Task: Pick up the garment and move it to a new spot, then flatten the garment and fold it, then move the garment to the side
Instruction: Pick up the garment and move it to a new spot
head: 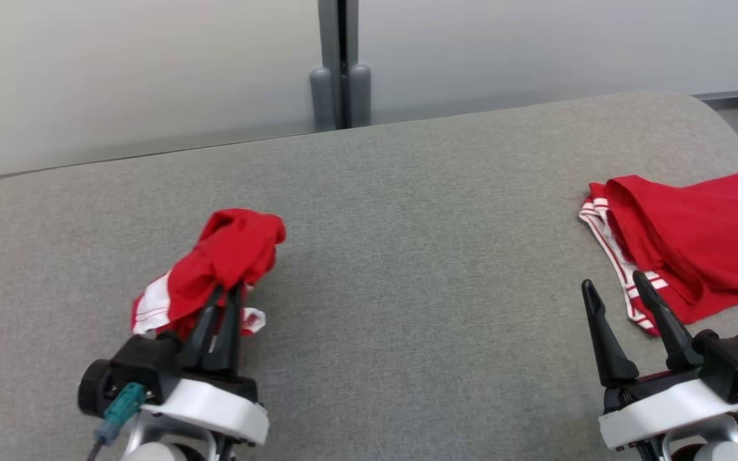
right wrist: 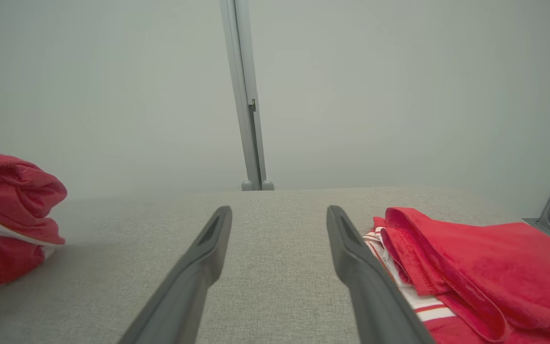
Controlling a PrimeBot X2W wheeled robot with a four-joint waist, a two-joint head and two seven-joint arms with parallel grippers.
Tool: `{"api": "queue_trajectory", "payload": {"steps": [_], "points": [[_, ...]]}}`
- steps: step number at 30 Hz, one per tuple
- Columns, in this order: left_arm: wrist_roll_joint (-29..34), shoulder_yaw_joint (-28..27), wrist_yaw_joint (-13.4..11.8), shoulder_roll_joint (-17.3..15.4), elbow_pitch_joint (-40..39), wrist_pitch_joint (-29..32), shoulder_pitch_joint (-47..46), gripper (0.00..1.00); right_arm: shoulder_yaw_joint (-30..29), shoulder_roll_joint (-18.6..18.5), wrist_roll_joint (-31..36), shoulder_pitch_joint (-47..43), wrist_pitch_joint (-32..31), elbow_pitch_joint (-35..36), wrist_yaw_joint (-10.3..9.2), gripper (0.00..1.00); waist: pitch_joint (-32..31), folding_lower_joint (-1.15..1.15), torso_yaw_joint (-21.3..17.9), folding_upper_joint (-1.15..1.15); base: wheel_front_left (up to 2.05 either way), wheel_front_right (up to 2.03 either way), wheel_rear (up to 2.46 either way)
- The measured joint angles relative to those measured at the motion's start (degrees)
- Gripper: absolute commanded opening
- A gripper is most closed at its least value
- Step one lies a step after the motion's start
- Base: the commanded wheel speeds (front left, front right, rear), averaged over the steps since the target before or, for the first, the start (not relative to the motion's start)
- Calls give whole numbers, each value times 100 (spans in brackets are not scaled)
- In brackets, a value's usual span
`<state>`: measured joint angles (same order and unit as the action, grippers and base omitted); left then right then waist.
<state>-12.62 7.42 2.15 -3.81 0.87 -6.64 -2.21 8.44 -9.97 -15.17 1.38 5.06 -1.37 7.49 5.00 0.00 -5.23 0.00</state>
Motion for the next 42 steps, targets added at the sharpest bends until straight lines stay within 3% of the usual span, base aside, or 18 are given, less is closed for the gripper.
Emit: {"api": "queue_trajectory", "payload": {"steps": [7,17,18,19,20,25,31,36,42], "points": [[115,1123,288,76,411,80,-493,0,0,58,-80,35,26,56,0,100,111,0,-436,0,0,0,0],[47,2294,454,101,2024,101,-1338,0,52,132,-125,377,212,-98,0,100,719,0,-985,0,0,0,0],[32,2372,465,100,2143,76,-1396,27,59,134,-126,394,236,-135,0,100,765,0,-1025,0,0,0,0],[1,2444,471,102,2250,65,-1454,91,66,141,-129,409,260,-159,0,100,805,0,-1058,0,0,0,0],[-48,2506,487,98,2272,-96,-1486,100,63,140,-127,432,282,-181,0,100,839,0,-1084,0,0,0,0],[-187,2774,512,104,2261,-553,-1577,100,7,120,-123,458,355,-276,0,100,843,0,-1035,0,0,0,0],[-332,2593,426,71,1634,-773,-1386,100,23,71,-96,372,328,-315,0,100,607,0,-792,0,0,0,0],[-330,2185,94,-86,1006,-826,-1224,100,-11,-13,-75,294,266,-259,0,100,413,0,-521,0,0,0,0],[-471,1299,-388,-419,651,-845,-936,100,-69,-41,-24,171,199,-145,0,100,207,0,-167,0,0,0,0]]}}
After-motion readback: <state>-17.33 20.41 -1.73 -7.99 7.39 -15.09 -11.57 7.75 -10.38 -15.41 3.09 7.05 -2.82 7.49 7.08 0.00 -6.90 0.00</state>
